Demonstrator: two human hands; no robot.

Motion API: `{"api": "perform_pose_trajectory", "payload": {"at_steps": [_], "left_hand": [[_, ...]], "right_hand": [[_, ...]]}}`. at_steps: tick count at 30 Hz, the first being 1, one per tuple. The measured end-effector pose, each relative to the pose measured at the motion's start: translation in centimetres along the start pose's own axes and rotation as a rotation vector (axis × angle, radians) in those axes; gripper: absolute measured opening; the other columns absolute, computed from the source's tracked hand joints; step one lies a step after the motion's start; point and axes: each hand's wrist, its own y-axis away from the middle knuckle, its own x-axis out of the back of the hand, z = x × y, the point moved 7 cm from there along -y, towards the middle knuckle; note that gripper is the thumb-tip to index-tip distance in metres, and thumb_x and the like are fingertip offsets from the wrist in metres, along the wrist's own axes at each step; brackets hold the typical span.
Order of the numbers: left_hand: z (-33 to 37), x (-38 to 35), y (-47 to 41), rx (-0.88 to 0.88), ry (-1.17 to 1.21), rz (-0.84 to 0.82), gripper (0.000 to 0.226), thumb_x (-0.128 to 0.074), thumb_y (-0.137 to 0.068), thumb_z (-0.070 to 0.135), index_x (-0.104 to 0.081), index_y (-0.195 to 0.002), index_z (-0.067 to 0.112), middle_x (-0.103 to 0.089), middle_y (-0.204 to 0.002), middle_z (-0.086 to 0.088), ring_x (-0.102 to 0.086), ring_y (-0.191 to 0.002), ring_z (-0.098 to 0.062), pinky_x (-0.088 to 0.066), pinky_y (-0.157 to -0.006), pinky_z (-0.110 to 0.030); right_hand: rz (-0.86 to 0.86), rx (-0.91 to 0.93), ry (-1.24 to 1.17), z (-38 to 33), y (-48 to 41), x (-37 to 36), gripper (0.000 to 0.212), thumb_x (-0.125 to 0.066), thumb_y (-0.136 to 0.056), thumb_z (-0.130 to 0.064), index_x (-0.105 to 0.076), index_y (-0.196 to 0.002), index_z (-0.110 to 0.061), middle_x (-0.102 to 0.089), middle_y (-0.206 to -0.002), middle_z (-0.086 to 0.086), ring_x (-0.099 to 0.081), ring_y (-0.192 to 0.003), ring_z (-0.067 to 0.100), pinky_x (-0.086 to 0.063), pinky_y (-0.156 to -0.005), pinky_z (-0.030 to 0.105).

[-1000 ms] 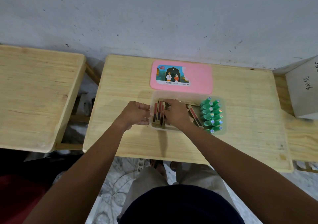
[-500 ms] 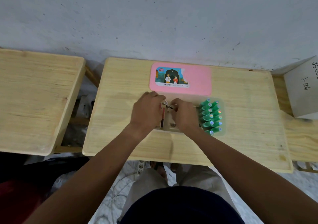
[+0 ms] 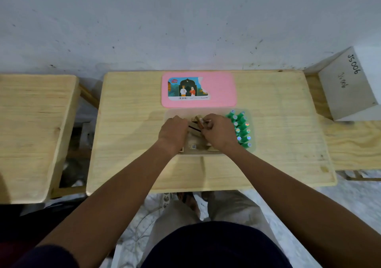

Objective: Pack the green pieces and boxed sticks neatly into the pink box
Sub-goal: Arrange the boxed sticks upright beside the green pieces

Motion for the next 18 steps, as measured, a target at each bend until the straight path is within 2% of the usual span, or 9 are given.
{"api": "perform_pose_trajectory", "payload": {"at_steps": [2, 5, 7, 9, 12, 14, 16, 18], "left_hand": [[0.1, 0.0, 0.2, -0.005, -0.039, 0.003, 0.026, -0.046, -0.092, 0.001, -0.059, -0.114, 0.003, -0.061, -0.113, -0.02, -0.061, -0.104, -0.038, -0.049, -0.081, -0.041], [0.2, 0.0, 0.7, -0.009, -0.089, 0.009, 0.031, -0.051, -0.09, -0.002, -0.058, -0.119, 0.004, -0.062, -0.111, -0.018, -0.062, -0.101, -0.036, -0.048, -0.074, -0.039], [0.5, 0.2, 1.2, -0.006, -0.076, 0.039, 0.026, -0.054, -0.085, -0.003, -0.061, -0.11, 0.004, -0.064, -0.106, -0.016, -0.062, -0.097, -0.034, -0.046, -0.068, -0.037], [1.0, 0.2, 1.6, -0.015, -0.031, 0.085, 0.018, -0.06, -0.082, 0.005, -0.065, -0.099, 0.009, -0.066, -0.099, -0.011, -0.062, -0.095, -0.03, -0.044, -0.063, -0.035], [2.0, -1.1, 1.3, -0.101, 0.112, 0.022, 0.019, -0.067, -0.078, 0.021, -0.073, -0.096, 0.019, -0.071, -0.097, -0.004, -0.066, -0.095, -0.027, -0.049, -0.066, -0.032], [2.5, -1.8, 1.0, -0.164, 0.144, -0.078, 0.023, -0.068, -0.076, 0.02, -0.074, -0.098, 0.024, -0.071, -0.101, -0.003, -0.065, -0.098, -0.027, -0.047, -0.067, -0.03], [2.9, -1.6, 0.7, -0.204, 0.088, -0.096, 0.026, -0.069, -0.076, 0.019, -0.074, -0.101, 0.026, -0.07, -0.104, -0.003, -0.065, -0.098, -0.027, -0.044, -0.067, -0.029], [3.3, -1.7, 0.4, -0.228, 0.071, -0.104, 0.024, -0.067, -0.077, 0.018, -0.074, -0.098, 0.027, -0.07, -0.103, -0.003, -0.066, -0.095, -0.027, -0.049, -0.07, -0.031]], "right_hand": [[-0.02, -0.032, -0.057, 0.4, 0.2, 0.1, 0.018, -0.07, -0.077, -0.016, -0.075, -0.095, -0.019, -0.068, -0.072, -0.002, -0.065, -0.078, 0.02, -0.041, -0.064, 0.023], [-0.091, -0.06, -0.104, 0.6, 0.3, 0.1, 0.018, -0.072, -0.073, -0.011, -0.074, -0.089, -0.018, -0.063, -0.069, -0.006, -0.064, -0.073, 0.017, -0.045, -0.065, 0.023], [-0.096, -0.117, -0.177, 1.0, 0.1, 0.5, 0.014, -0.076, -0.074, -0.015, -0.072, -0.087, -0.017, -0.065, -0.07, -0.004, -0.063, -0.069, 0.014, -0.047, -0.065, 0.025], [-0.099, -0.187, -0.256, 1.6, -0.2, 0.9, 0.014, -0.078, -0.074, -0.019, -0.071, -0.086, -0.017, -0.067, -0.073, -0.003, -0.061, -0.067, 0.009, -0.044, -0.06, 0.023], [-0.131, -0.215, -0.252, 2.1, -0.6, 1.6, 0.018, -0.078, -0.076, -0.017, -0.072, -0.092, -0.014, -0.068, -0.082, -0.001, -0.061, -0.074, 0.013, -0.042, -0.06, 0.021], [-0.151, -0.203, -0.247, 2.2, -0.8, 1.9, 0.016, -0.077, -0.076, -0.014, -0.072, -0.091, -0.014, -0.068, -0.083, 0.001, -0.062, -0.076, 0.015, -0.041, -0.062, 0.022], [-0.159, -0.206, -0.248, 2.3, -0.9, 2.2, 0.016, -0.079, -0.074, -0.016, -0.072, -0.089, -0.016, -0.067, -0.081, -0.001, -0.06, -0.073, 0.013, -0.04, -0.058, 0.02], [-0.152, -0.212, -0.25, 2.4, -1.0, 2.4, 0.018, -0.08, -0.073, -0.017, -0.073, -0.09, -0.015, -0.069, -0.083, 0.0, -0.061, -0.073, 0.013, -0.04, -0.056, 0.021]]}}
